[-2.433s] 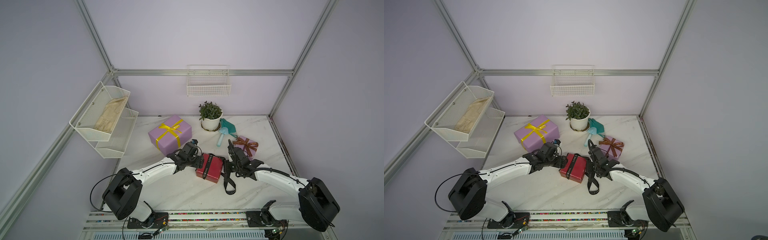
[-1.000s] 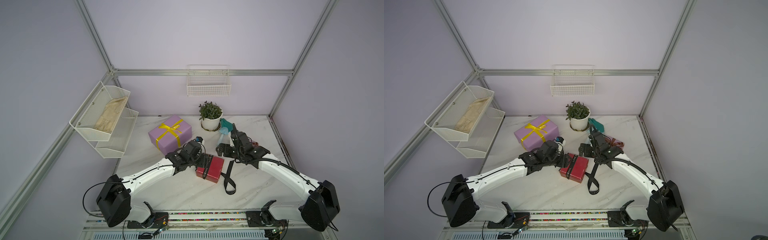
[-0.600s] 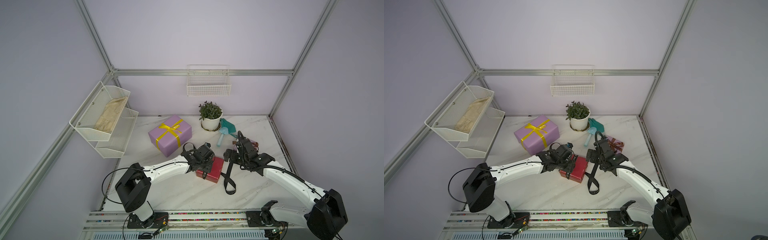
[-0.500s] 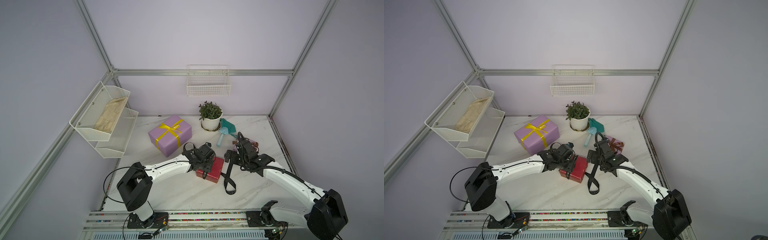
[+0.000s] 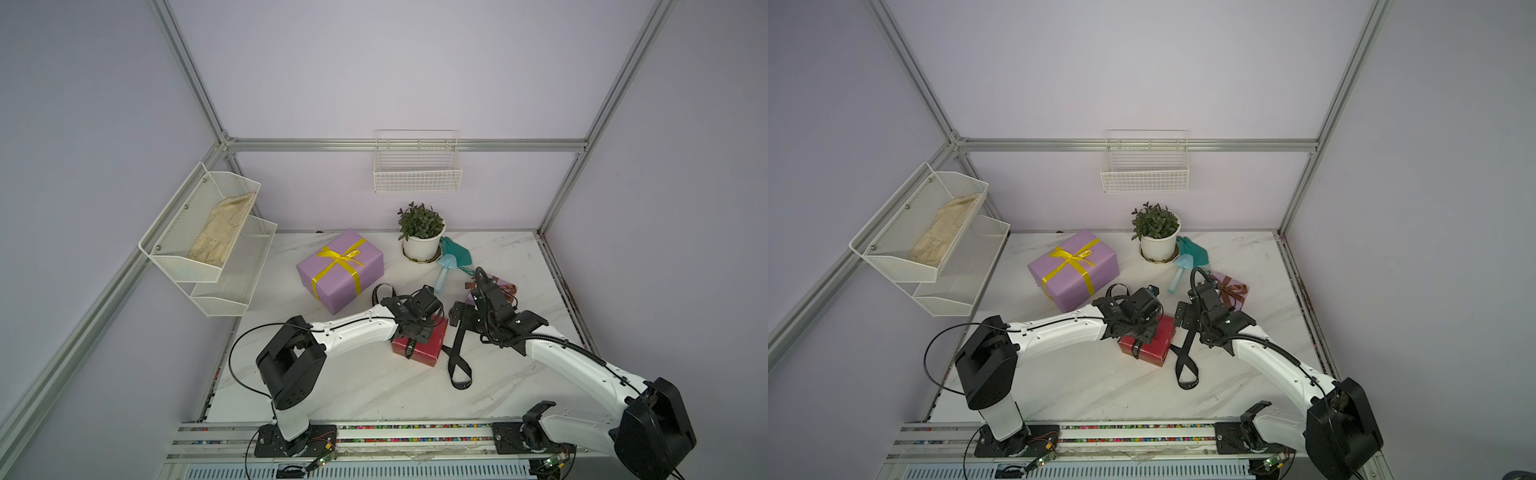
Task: Untie the ribbon bows on the gift boxes
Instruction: Pull the ribbon from the gift box.
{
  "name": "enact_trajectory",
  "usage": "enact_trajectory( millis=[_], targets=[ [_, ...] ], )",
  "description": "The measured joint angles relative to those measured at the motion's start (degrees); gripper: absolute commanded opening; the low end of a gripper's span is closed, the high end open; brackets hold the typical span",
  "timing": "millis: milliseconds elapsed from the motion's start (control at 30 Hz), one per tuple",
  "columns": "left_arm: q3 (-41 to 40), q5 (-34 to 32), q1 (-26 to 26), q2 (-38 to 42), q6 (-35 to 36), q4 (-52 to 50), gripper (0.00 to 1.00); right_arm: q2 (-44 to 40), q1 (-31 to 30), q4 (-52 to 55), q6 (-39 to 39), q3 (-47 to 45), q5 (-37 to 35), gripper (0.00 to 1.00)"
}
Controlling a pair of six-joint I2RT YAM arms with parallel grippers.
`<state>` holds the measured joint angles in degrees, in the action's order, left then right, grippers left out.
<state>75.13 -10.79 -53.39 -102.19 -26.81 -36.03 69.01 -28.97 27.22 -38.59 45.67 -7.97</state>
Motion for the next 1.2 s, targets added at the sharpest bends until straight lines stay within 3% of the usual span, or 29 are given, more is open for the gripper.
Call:
enact_trajectory(
  millis=[200, 367, 800, 1000, 1200],
  targets=[
    [0.74, -2.12, -0.55, -0.66, -0.02, -1.01, 0.0, -0.09, 0.0, -1.18, -0.22, -0.61, 0.09, 0.97],
    [1.29, -2.08, -0.55, -0.66, -1.09, -1.6, 0.0, -0.26, 0.0, -2.4, -0.15, -1.66, 3.8, 0.97],
    [1.68, 4.2, -0.59, 0.7, -4.2, 0.55, 0.0, 0.66, 0.0, -13.0, -2.1, -12.7, 21.7, 0.97],
    [1.57, 7.3, -0.33, 2.69, -4.44, 3.69, 0.0, 5.01, -0.09, -21.49, -4.72, -13.14, 24.46, 0.97],
    [0.94, 10.67, 1.68, 4.17, -5.68, 6.95, 0.0, 8.52, -1.73, -26.8, -7.87, -12.87, 21.92, 0.97]
  ],
)
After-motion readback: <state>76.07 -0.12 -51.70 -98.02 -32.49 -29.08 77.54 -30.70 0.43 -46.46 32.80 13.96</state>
